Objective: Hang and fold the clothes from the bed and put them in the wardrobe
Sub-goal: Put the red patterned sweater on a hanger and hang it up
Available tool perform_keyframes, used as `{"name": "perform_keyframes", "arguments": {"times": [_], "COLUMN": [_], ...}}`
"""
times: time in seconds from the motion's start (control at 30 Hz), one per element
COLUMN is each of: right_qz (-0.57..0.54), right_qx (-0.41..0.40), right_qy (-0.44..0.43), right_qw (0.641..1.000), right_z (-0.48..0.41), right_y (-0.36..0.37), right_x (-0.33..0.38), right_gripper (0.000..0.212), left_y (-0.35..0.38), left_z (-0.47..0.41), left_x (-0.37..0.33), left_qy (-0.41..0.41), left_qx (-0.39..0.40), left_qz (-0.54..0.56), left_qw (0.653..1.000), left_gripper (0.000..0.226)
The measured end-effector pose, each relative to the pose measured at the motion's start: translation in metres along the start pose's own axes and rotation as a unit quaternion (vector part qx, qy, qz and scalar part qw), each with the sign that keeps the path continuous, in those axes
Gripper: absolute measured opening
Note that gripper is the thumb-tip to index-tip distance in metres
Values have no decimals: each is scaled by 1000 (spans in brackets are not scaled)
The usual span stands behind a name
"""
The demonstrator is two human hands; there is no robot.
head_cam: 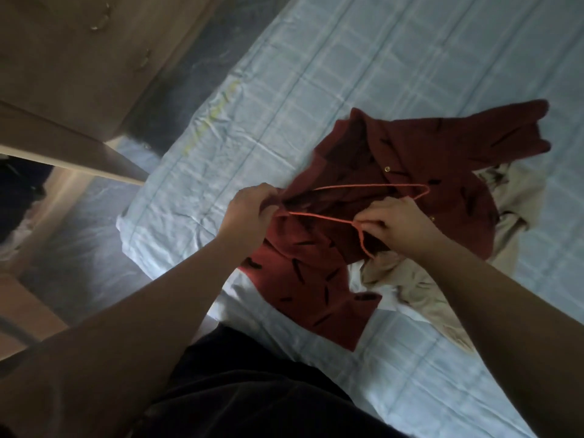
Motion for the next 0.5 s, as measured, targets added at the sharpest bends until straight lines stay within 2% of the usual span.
{"name": "perform_keyframes", "arguments": {"times": [0.07, 0.13, 0.33, 0.5], "right_qz": [-89, -128, -119, -113], "right_qx": [-31, -91, -176, -219], "right_qy": [10, 11, 15, 3], "right_qw": [995, 987, 977, 969], "right_z": [-15, -33, -93, -134], "right_y": [-16, -31, -25, -2], "right_x": [-1, 3, 22, 20], "right_gripper": [23, 18, 32, 22], "left_y": [-13, -20, -15, 2], "left_z": [-4, -10, -37, -66], "left_x": [-2, -5, -17, -9], "left_qy": [-11, 12, 15, -1], "left_qx": [21, 40, 44, 58], "left_qz": [23, 22, 62, 43], "left_qw": [999, 999, 997, 997], "left_gripper": [16, 15, 13, 19]}}
Point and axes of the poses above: each hand's wrist, its own z-axis away from the middle knuckle, its own y-axis out of the palm, x = y × z, the point moved 1 cm from there along -z, towards the middle knuckle, and after that the axes turned 6 degrees about -z, right-handed, at the moved point
